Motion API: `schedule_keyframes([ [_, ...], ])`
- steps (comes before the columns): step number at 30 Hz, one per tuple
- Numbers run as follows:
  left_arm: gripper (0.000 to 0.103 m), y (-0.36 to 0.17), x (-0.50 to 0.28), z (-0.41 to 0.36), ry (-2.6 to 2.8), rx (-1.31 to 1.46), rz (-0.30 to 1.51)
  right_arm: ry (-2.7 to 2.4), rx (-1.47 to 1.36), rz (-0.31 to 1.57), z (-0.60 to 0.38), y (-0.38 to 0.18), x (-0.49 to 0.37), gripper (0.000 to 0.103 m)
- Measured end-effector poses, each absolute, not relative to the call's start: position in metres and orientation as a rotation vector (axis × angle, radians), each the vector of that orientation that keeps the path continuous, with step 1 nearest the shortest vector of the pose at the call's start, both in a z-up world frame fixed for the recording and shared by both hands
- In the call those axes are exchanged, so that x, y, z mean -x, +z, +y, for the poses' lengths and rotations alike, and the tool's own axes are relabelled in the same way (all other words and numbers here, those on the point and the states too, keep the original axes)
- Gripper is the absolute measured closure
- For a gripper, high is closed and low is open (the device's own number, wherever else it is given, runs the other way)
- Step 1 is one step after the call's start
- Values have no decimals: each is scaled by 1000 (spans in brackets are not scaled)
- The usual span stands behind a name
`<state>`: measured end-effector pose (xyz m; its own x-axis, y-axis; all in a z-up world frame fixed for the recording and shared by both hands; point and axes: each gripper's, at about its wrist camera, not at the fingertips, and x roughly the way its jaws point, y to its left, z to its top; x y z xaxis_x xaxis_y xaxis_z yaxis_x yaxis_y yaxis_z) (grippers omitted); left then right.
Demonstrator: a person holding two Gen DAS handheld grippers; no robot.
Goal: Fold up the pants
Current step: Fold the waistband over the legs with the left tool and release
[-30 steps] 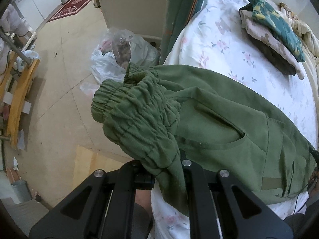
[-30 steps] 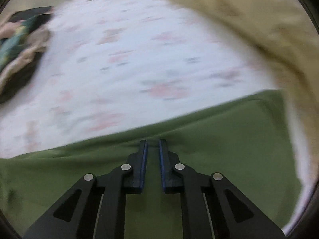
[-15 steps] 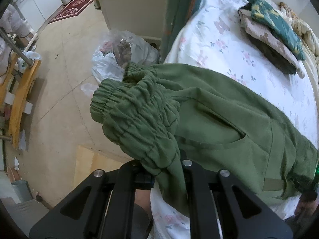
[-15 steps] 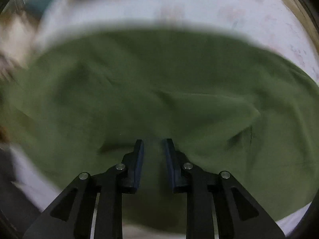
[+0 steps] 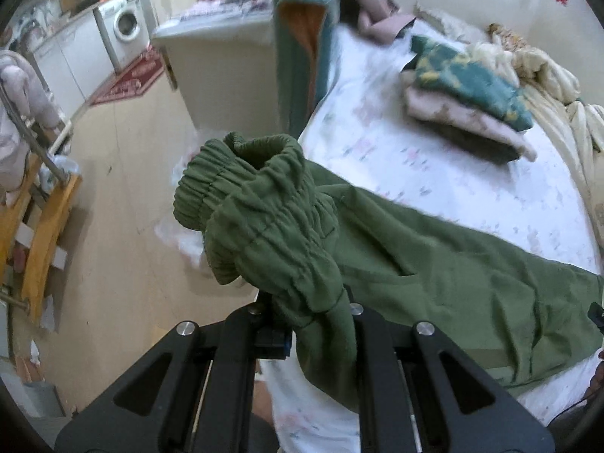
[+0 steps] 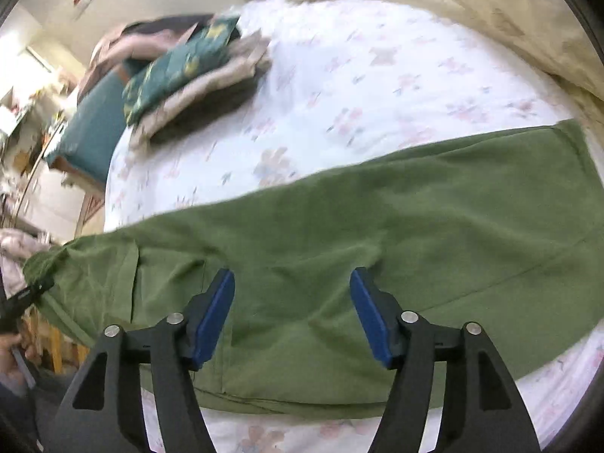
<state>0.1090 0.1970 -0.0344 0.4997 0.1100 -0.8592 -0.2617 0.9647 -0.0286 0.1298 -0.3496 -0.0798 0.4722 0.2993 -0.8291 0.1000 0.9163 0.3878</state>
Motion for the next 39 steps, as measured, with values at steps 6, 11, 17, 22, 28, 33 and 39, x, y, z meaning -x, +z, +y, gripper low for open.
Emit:
schedule_keyframes([
  [6,95,8,-98,124,167,-24,895,39,-455,1059,-383,-81,-133,22],
  [11,94,19,-93,23,16,-228,817,58,-494,1053,-395,-76,-135,22],
  [17,93,-24,-93,-67,-136,-302,864,61,-582,1034,-407,-75,-132,22],
  [22,94,-99,-92,-121,-193,-373,1025,67,-628,1045,-415,-74,-128,22],
  [28,91,-133,-85,-140,-158,-490,1095,71,-618,1023,-418,-61,-120,22],
  [33,80,-123,-77,-129,-220,-502,1263,91,-614,1038,-408,-57,-124,22],
  [39,77,-73,-68,-81,-281,-226,1125,129,-552,1029,-373,-46,-135,22],
])
